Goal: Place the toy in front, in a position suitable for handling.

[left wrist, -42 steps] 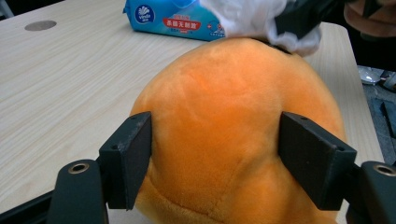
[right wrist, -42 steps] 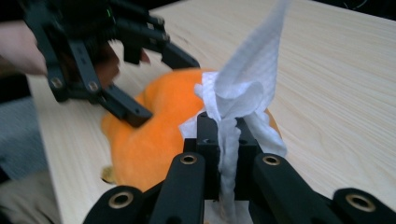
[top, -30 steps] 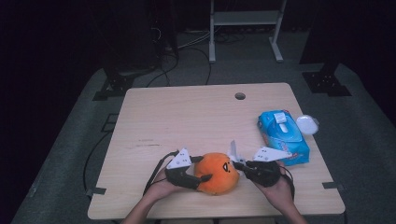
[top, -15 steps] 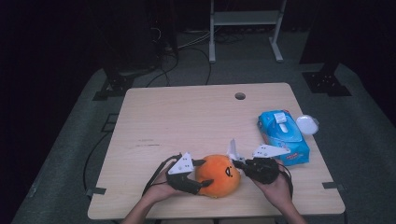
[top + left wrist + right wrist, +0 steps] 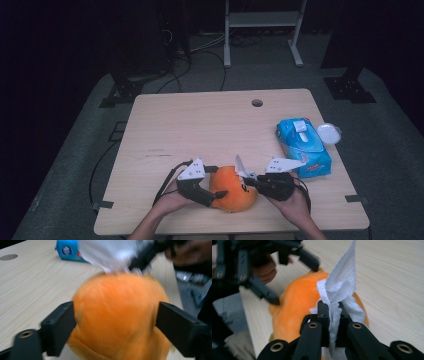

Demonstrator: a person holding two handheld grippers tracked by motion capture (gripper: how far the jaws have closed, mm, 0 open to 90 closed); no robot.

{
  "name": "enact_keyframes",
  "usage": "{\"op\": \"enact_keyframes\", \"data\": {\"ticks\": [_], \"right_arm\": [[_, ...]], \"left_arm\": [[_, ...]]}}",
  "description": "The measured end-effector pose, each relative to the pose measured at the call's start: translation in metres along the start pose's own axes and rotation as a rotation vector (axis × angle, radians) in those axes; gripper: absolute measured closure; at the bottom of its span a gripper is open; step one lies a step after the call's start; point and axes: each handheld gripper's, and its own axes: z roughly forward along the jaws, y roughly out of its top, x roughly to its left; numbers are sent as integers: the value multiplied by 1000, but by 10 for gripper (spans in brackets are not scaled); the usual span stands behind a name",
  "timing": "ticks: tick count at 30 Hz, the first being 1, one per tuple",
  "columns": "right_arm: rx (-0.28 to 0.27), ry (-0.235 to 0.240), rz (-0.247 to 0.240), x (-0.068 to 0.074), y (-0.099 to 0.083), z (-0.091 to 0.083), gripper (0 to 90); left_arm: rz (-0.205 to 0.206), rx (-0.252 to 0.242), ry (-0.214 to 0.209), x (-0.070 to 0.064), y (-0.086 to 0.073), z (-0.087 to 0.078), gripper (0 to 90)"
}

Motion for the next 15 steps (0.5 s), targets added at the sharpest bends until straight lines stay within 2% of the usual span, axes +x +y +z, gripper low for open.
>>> {"op": "enact_keyframes", "data": {"ticks": [3,4,6,9,12,15], "right_arm": [[17,45,-29,3,0,0,851],[22,49,-35,3,0,-1,850],[21,24,-39,1,-1,-3,851],[9,-13,0,-7,-5,-5,853],[27,-74,35,-17,-7,-5,852],[24,-82,52,-20,-7,-7,852]], "left_arm": [[16,14,-2,-1,1,6,97],[23,21,-9,-2,0,8,126],[55,39,7,-7,-2,10,205],[99,62,17,-12,-1,9,257],[110,65,19,-14,-4,7,259],[115,68,14,-14,-5,5,260]]}}
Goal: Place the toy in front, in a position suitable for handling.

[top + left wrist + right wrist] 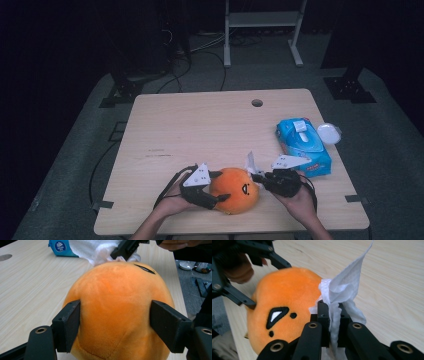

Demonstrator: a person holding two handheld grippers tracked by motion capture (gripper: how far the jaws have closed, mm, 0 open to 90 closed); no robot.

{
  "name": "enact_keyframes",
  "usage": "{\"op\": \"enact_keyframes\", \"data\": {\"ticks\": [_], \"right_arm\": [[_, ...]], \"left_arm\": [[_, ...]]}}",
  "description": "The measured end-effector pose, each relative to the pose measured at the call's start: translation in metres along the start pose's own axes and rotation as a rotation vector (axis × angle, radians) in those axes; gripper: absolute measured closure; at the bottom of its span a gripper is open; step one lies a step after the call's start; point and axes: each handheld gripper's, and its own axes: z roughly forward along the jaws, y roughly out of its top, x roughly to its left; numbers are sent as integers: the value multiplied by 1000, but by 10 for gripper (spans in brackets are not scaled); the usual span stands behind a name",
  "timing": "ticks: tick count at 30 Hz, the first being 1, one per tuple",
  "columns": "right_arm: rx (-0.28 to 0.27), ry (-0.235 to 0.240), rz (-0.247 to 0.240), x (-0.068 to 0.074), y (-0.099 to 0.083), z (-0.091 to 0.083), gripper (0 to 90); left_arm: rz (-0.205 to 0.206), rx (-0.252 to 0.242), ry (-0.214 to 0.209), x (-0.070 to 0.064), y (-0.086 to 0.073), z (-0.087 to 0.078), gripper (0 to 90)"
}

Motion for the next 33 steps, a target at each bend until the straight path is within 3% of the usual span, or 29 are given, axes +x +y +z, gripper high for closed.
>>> {"op": "enact_keyframes", "data": {"ticks": [4,6,9,13,16,19,21,23,25,27,31,33], "right_arm": [[-42,18,-36,13,5,-1,852],[-37,22,-48,16,6,1,852],[-22,24,-14,8,4,2,852],[1,-2,35,-2,-1,1,852],[-43,42,34,8,4,-5,852],[-40,76,-26,27,9,-5,850],[-23,53,-63,31,8,-2,851],[-10,37,-47,24,5,-1,852],[11,-13,-31,18,4,-3,852],[7,-33,-35,19,4,-7,851],[-21,31,-99,39,7,-8,836],[-11,25,-127,45,7,-5,829]], "left_arm": [[1,-2,-6,0,-1,1,260],[0,-3,-3,1,-2,1,261],[-12,4,9,3,-4,1,276],[-60,2,10,10,-7,1,276],[-101,-4,14,14,-10,2,276],[-112,1,13,16,-10,1,276],[-120,-4,11,18,-11,1,276],[-138,-12,9,19,-12,1,276],[-143,-13,6,21,-13,1,276],[-148,-16,5,22,-14,1,275],[-159,-16,12,23,-15,1,268],[-156,-19,18,23,-14,1,264]]}}
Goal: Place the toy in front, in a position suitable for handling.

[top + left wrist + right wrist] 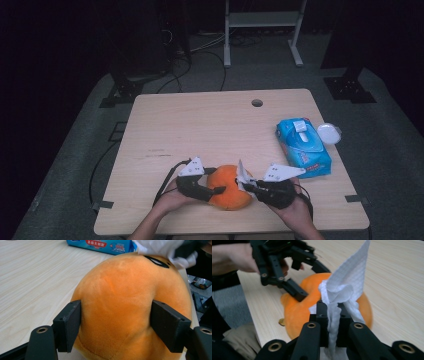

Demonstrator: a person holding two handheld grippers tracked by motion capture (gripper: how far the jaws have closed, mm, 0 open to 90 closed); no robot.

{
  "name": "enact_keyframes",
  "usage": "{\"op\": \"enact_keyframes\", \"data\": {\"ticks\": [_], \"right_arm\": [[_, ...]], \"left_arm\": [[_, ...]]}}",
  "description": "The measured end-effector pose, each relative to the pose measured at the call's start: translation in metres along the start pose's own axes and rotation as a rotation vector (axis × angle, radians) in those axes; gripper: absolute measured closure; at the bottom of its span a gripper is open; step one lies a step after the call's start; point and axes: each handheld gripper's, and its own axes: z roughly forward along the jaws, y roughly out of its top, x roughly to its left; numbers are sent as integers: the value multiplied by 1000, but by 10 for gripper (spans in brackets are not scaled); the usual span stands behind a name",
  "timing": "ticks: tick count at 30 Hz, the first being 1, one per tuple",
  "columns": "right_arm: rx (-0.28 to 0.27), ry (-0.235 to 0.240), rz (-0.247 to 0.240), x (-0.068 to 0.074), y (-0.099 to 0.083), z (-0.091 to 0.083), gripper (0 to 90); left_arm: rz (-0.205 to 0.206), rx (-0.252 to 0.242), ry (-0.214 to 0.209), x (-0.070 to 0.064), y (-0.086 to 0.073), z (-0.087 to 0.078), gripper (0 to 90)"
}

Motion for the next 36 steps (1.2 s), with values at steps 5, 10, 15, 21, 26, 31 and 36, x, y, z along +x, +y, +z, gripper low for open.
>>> {"op": "enact_keyframes", "data": {"ticks": [5,10,15,21,26,31,36], "right_arm": [[27,-34,27,-14,-6,4,851],[38,-74,86,-33,-12,1,851],[17,-99,66,-32,-10,-2,851],[-17,-33,-48,-3,2,5,842],[-11,-19,14,-18,-3,8,849],[-22,-38,9,-15,-2,6,850],[-44,36,-34,8,5,9,849]], "left_arm": [[17,-25,-23,0,10,-6,184],[24,-46,-60,-1,11,-12,175],[23,-33,-45,0,9,-7,273],[26,-30,-45,-1,10,-3,277],[1,-65,-76,0,11,-10,220],[36,-45,-53,-3,11,-3,356],[25,-60,-52,-3,12,3,394]]}}
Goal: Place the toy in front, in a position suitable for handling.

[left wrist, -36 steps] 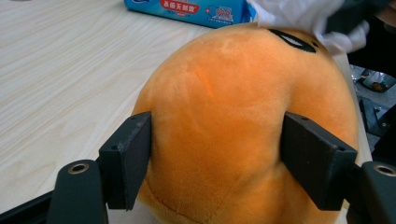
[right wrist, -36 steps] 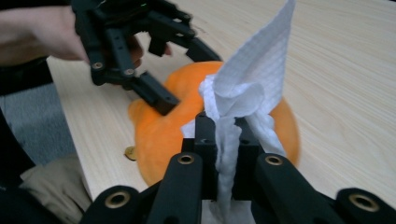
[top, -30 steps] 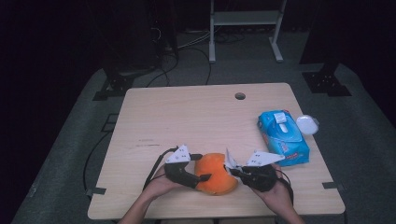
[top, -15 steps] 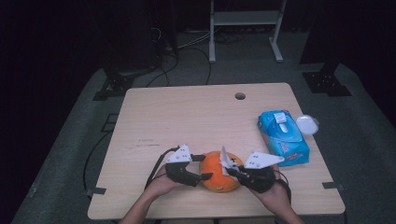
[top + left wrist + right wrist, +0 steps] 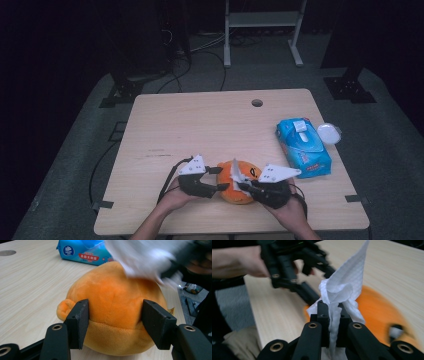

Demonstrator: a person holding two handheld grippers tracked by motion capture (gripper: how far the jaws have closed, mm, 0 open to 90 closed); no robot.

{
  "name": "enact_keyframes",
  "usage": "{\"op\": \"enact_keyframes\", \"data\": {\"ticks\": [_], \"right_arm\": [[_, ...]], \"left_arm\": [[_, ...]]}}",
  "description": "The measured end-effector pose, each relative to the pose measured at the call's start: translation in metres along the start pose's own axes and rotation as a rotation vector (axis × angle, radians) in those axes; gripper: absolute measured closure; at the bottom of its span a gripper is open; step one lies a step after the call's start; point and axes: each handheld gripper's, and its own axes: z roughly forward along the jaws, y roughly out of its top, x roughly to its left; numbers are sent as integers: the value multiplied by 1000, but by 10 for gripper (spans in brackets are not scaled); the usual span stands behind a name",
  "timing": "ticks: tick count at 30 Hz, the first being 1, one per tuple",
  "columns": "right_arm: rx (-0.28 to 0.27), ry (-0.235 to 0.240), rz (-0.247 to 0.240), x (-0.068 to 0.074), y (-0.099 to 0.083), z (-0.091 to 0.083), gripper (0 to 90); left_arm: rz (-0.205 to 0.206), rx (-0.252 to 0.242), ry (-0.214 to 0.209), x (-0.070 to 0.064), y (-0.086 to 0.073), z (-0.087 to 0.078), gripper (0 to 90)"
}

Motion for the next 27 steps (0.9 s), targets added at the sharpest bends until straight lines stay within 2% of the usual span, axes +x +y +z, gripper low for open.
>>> {"op": "enact_keyframes", "data": {"ticks": [3,5,7,10,13,15,16,18,21,23,25,27], "right_arm": [[39,-11,-45,6,-2,11,848],[40,-21,-25,0,-3,9,850],[34,-65,-24,-7,-3,4,850],[29,-115,21,-22,-7,-6,851],[35,-124,55,-32,-11,-11,850],[35,-127,53,-31,-11,-11,850],[32,-128,47,-29,-10,-11,850],[19,-114,26,-22,-8,-11,850],[5,-21,9,-8,-5,-7,846],[30,22,-26,4,-5,3,846],[50,32,-44,9,-7,9,847],[62,18,-45,8,-8,11,850]], "left_arm": [[9,15,5,0,-1,1,393],[-3,11,6,0,-4,1,392],[-3,13,8,1,-5,1,389],[-10,11,7,2,-5,0,359],[-37,-8,3,3,-4,0,224],[-29,-1,-6,2,-6,1,222],[-22,7,-9,2,-6,1,255],[-9,15,0,2,-5,1,328],[-28,3,5,3,-5,3,378],[-43,2,11,4,-6,4,376],[-43,8,9,5,-7,3,373],[-51,5,9,5,-9,2,372]]}}
